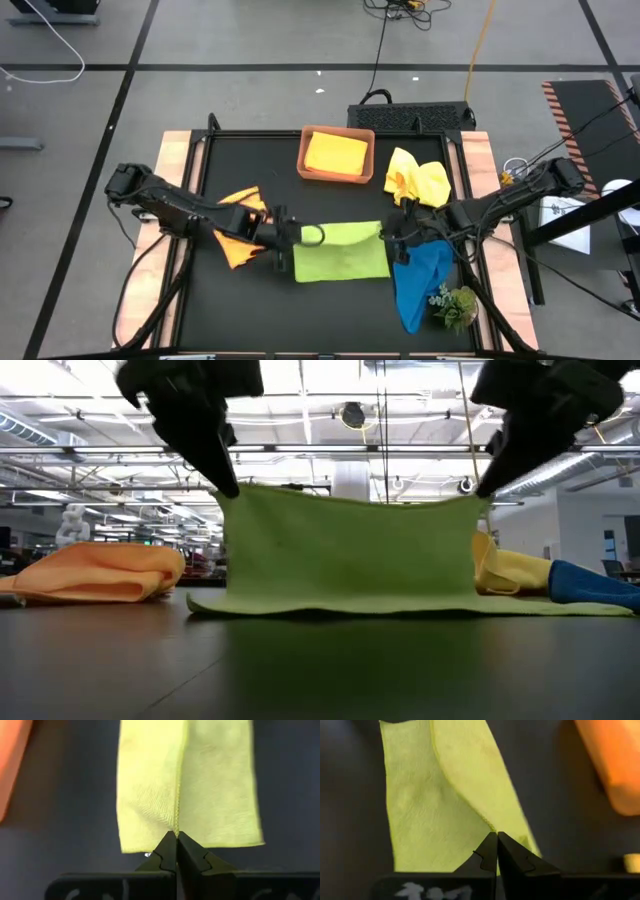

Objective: Fold microfiber towels
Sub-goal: Fold the light green microfiber towel

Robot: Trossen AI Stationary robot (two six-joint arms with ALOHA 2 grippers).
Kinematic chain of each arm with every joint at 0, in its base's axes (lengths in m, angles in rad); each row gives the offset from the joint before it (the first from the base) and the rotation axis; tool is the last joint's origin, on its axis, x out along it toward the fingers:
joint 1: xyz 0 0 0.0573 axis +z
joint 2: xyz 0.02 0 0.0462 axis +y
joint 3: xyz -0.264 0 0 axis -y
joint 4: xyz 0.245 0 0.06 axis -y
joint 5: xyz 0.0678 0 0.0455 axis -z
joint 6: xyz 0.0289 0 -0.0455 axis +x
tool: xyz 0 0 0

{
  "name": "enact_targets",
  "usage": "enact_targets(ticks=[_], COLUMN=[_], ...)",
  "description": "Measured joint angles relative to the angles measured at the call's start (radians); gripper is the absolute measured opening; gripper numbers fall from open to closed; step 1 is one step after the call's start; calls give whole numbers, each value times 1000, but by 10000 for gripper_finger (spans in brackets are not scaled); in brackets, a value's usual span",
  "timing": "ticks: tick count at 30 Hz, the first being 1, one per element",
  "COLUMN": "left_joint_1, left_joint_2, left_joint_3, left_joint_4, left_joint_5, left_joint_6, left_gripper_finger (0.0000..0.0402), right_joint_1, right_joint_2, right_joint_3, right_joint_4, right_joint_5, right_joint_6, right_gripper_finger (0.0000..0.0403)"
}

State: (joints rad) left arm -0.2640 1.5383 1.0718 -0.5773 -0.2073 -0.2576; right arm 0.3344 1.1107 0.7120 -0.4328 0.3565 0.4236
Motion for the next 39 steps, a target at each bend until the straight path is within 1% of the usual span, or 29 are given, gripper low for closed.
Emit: enact_targets(ticks=[5,9,12,16,19,22,28,33,35,39], left_joint_1=[-78,-110,-121,-125,-124,-123,-125,-126,-132,-141], left_joint_2=[12,61,121,194,226,226,208,190,184,183], left_joint_3=[0,0,0,0,0,0,2,2,1,1], left_joint_4=[19,46,77,114,120,126,182,212,214,241], left_joint_5=[-35,-28,9,85,109,113,148,166,168,184], left_joint_6=[-56,-96,-110,-115,-123,-126,-111,-119,-118,-118], left_gripper_finger=[3,8,9,4,8,14,4,16,12,5], right_joint_1=[62,109,128,142,148,148,153,176,185,196], right_joint_2=[0,0,0,0,1,1,1,1,1,1], right_joint_3=[-60,-108,-150,-179,-202,-229,-262,-262,-262,-262], right_joint_4=[46,157,245,257,272,310,359,421,446,437], right_joint_5=[0,5,5,5,4,-13,-52,-74,-76,-85], right_joint_6=[76,99,99,130,154,170,177,165,159,168], right_gripper_finger=[0,0,0,0,0,0,0,0,0,0])
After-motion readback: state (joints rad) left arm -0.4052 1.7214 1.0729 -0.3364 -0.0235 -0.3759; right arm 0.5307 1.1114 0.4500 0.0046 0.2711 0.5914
